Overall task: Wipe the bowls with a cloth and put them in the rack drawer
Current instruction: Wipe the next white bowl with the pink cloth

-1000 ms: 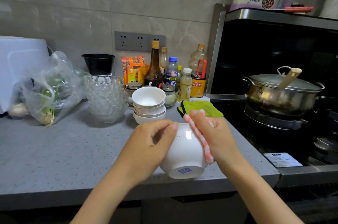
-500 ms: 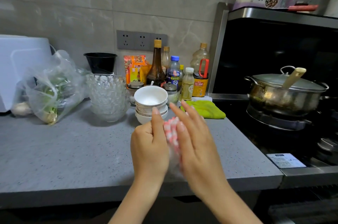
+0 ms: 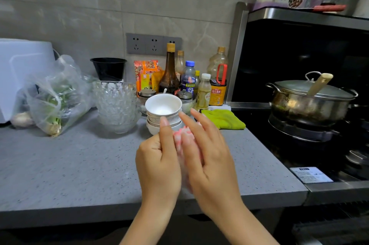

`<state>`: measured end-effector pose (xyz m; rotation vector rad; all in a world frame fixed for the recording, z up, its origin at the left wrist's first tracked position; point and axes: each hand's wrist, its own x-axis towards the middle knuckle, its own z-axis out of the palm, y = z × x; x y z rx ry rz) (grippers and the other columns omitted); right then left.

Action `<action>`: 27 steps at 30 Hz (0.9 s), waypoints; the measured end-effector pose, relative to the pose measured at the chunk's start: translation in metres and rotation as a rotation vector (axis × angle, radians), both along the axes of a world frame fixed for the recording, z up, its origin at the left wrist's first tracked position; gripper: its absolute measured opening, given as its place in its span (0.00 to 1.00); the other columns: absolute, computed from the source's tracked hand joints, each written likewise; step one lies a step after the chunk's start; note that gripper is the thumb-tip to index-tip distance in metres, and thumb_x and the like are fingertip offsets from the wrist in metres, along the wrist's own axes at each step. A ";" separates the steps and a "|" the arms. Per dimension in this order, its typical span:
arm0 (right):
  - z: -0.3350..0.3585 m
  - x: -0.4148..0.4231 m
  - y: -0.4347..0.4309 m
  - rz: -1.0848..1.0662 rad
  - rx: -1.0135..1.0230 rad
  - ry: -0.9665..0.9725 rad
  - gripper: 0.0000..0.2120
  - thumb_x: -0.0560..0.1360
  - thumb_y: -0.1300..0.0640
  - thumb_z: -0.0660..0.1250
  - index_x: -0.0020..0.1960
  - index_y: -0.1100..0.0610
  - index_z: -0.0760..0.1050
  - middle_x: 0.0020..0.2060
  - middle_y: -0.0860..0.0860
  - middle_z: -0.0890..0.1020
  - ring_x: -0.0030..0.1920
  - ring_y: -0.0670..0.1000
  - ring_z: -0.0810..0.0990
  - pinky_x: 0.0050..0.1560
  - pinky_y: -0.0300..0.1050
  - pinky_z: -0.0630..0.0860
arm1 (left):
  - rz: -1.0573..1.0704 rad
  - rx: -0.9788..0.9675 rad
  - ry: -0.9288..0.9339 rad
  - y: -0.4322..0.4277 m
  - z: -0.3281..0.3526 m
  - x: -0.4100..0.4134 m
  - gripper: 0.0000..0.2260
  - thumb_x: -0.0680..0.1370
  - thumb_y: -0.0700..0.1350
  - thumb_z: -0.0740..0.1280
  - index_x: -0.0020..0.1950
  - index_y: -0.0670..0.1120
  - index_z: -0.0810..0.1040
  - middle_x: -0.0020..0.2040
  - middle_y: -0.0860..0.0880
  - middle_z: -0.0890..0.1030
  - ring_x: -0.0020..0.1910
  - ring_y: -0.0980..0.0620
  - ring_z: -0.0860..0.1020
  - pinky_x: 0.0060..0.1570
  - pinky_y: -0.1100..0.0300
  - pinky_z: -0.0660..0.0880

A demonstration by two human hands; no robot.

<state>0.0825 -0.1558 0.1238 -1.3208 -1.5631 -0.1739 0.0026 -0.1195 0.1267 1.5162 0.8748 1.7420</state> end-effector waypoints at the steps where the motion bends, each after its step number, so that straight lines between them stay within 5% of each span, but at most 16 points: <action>1: 0.002 0.002 0.001 0.064 -0.016 0.080 0.20 0.81 0.44 0.50 0.69 0.43 0.70 0.68 0.37 0.70 0.71 0.39 0.64 0.69 0.44 0.66 | -0.001 0.006 0.018 0.000 0.001 -0.002 0.32 0.73 0.67 0.53 0.28 0.39 0.70 0.22 0.42 0.71 0.25 0.40 0.70 0.27 0.46 0.69; 5: 0.021 0.015 -0.008 0.340 -0.246 0.516 0.18 0.82 0.46 0.51 0.60 0.51 0.76 0.44 0.26 0.80 0.49 0.26 0.76 0.45 0.21 0.69 | -0.127 -0.001 -0.038 -0.001 0.006 -0.014 0.30 0.71 0.64 0.63 0.27 0.37 0.65 0.22 0.46 0.66 0.24 0.53 0.68 0.24 0.59 0.60; 8: 0.021 0.025 -0.013 0.388 -0.321 0.665 0.15 0.81 0.52 0.52 0.45 0.48 0.76 0.28 0.31 0.80 0.32 0.29 0.78 0.30 0.22 0.69 | -0.286 -0.047 -0.107 0.002 0.009 -0.023 0.31 0.69 0.60 0.69 0.32 0.29 0.68 0.28 0.32 0.71 0.27 0.46 0.72 0.27 0.59 0.65; 11: 0.022 0.025 -0.006 0.449 -0.248 0.763 0.23 0.77 0.44 0.60 0.29 0.56 0.74 0.23 0.47 0.79 0.27 0.43 0.79 0.29 0.31 0.72 | -0.435 -0.176 -0.170 0.007 0.009 -0.024 0.30 0.71 0.55 0.72 0.42 0.25 0.73 0.39 0.26 0.76 0.32 0.40 0.77 0.34 0.54 0.71; 14: 0.020 0.030 -0.001 0.447 -0.206 0.763 0.32 0.72 0.39 0.67 0.26 0.66 0.71 0.22 0.59 0.75 0.27 0.50 0.75 0.29 0.35 0.71 | -0.472 -0.178 -0.085 0.013 0.005 -0.026 0.31 0.72 0.59 0.65 0.45 0.27 0.77 0.41 0.30 0.80 0.34 0.41 0.80 0.34 0.56 0.75; 16: 0.020 0.035 -0.001 0.426 -0.169 0.730 0.33 0.70 0.40 0.67 0.30 0.71 0.68 0.23 0.64 0.71 0.27 0.53 0.73 0.27 0.35 0.69 | -0.487 -0.085 0.118 0.016 0.003 -0.027 0.34 0.78 0.64 0.60 0.47 0.29 0.77 0.42 0.31 0.81 0.38 0.37 0.81 0.39 0.49 0.77; 18: 0.022 0.036 -0.003 0.388 -0.162 0.635 0.34 0.74 0.40 0.66 0.27 0.69 0.65 0.19 0.58 0.68 0.22 0.52 0.68 0.25 0.37 0.66 | -0.475 0.017 0.295 0.016 0.005 -0.027 0.35 0.76 0.67 0.55 0.44 0.33 0.77 0.40 0.33 0.80 0.38 0.39 0.78 0.42 0.39 0.75; 21: 0.025 0.031 -0.005 0.370 -0.191 0.542 0.27 0.75 0.46 0.62 0.22 0.58 0.62 0.14 0.48 0.65 0.17 0.45 0.64 0.22 0.35 0.61 | -0.386 0.092 0.398 0.013 0.011 -0.021 0.34 0.74 0.68 0.53 0.32 0.37 0.72 0.30 0.36 0.74 0.28 0.45 0.70 0.32 0.43 0.69; 25: 0.020 0.026 -0.007 0.341 -0.100 0.550 0.28 0.78 0.46 0.60 0.24 0.61 0.65 0.16 0.54 0.68 0.20 0.48 0.68 0.25 0.33 0.64 | -0.296 0.112 0.316 0.009 0.012 -0.015 0.31 0.73 0.67 0.55 0.25 0.40 0.65 0.21 0.43 0.68 0.22 0.47 0.67 0.24 0.52 0.60; 27: 0.013 0.025 -0.007 0.334 -0.105 0.615 0.24 0.79 0.44 0.58 0.36 0.61 0.79 0.28 0.51 0.81 0.32 0.47 0.80 0.33 0.32 0.72 | -0.268 0.045 0.170 0.008 0.010 -0.014 0.32 0.72 0.66 0.56 0.25 0.38 0.64 0.23 0.37 0.68 0.22 0.44 0.68 0.23 0.49 0.59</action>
